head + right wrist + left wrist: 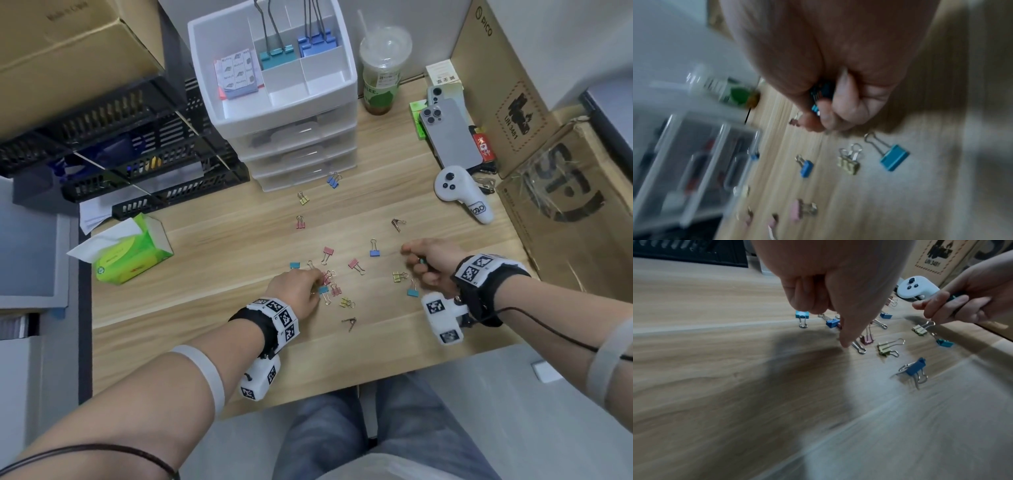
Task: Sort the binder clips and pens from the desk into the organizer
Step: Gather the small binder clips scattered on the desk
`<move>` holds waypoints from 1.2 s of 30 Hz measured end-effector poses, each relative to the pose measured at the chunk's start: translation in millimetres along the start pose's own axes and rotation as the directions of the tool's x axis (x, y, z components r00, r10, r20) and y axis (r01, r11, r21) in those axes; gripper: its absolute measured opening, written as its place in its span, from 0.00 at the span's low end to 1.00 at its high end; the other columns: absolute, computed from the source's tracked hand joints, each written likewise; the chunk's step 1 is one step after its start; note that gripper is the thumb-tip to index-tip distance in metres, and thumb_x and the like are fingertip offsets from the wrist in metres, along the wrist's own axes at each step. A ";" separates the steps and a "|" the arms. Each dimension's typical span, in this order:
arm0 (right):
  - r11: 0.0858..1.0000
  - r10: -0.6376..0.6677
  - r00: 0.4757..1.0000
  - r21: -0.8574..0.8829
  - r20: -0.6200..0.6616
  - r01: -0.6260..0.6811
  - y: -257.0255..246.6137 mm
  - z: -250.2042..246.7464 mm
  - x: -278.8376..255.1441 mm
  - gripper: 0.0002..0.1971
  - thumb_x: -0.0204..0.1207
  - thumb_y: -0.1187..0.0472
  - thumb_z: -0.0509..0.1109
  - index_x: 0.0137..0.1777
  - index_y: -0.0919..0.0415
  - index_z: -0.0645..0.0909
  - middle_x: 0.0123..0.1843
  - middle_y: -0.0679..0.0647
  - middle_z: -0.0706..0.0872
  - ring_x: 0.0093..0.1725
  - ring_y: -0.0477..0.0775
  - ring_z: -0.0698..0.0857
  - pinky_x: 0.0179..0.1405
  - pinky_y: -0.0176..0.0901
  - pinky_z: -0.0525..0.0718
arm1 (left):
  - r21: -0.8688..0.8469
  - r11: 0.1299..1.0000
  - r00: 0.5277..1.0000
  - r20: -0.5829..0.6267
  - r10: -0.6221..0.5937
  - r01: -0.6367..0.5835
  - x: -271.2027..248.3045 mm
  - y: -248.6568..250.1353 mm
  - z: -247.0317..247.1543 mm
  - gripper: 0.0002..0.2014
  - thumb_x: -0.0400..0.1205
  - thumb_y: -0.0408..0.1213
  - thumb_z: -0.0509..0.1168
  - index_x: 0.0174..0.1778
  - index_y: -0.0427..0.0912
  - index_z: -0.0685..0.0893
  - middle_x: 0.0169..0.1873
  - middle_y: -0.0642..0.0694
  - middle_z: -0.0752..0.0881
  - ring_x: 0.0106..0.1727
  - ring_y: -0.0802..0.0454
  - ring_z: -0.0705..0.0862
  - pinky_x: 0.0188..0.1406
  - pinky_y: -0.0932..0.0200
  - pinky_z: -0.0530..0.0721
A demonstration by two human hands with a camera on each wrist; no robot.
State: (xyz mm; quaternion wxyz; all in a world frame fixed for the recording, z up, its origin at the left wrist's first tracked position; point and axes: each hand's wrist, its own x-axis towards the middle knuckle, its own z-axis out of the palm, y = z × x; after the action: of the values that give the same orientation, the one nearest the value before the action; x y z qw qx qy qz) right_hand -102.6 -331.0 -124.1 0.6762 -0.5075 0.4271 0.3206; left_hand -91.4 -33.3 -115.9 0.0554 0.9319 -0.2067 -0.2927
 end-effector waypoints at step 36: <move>0.530 -0.284 0.954 -0.845 -0.092 0.076 -19.6 39.9 -17.0 0.16 0.81 0.54 0.62 0.32 0.60 0.74 0.30 0.55 0.79 0.31 0.56 0.76 0.35 0.44 0.71 | -0.299 0.950 0.992 0.116 -0.058 0.091 1.4 -6.0 -23.5 0.05 0.83 0.34 0.60 0.53 0.40 0.75 0.47 0.46 0.82 0.45 0.45 0.81 0.43 0.56 0.75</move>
State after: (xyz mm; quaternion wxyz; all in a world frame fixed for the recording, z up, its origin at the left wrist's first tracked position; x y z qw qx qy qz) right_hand -82.8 -298.2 -95.8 0.3328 -0.8401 0.2403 0.3546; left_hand -74.9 -28.9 -98.6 0.1759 0.9027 -0.1265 -0.3718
